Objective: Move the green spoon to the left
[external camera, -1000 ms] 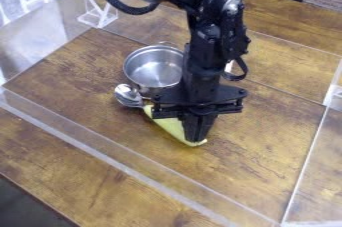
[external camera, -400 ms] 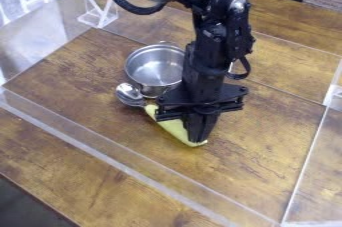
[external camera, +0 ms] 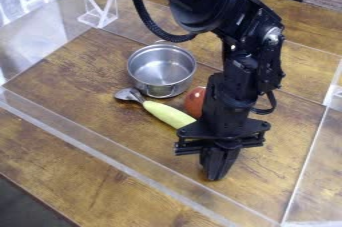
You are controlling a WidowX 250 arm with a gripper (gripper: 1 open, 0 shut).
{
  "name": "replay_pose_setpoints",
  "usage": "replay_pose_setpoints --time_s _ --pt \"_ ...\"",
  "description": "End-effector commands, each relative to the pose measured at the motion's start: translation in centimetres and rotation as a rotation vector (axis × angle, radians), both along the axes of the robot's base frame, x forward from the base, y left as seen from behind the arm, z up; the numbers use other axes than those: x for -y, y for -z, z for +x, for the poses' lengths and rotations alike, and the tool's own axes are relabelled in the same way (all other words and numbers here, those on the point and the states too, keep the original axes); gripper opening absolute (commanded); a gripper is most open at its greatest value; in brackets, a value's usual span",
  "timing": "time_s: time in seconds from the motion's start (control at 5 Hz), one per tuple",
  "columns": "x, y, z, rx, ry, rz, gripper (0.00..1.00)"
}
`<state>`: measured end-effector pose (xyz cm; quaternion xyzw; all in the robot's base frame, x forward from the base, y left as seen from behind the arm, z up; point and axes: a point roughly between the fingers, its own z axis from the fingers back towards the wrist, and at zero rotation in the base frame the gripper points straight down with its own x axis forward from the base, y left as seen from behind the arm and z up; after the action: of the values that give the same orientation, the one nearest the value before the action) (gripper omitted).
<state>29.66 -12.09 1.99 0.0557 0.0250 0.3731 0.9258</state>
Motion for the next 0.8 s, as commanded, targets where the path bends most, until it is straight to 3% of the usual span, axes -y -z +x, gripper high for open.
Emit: replay_pose_setpoints --time_s 0.0,0.2,0.4,0.6 --pt "-0.9 -1.4 -0.6 0.009 0.006 -0.017 0.00" --pt "-2.4 -3.3 -0.8 0.033 0.006 -0.047 0.00" --pt "-4.8 -5.0 -0.7 0.062 0.059 -0.091 0.00" --pt "-6.8 -7.1 -0.2 0.102 0.141 -0.118 0.00"
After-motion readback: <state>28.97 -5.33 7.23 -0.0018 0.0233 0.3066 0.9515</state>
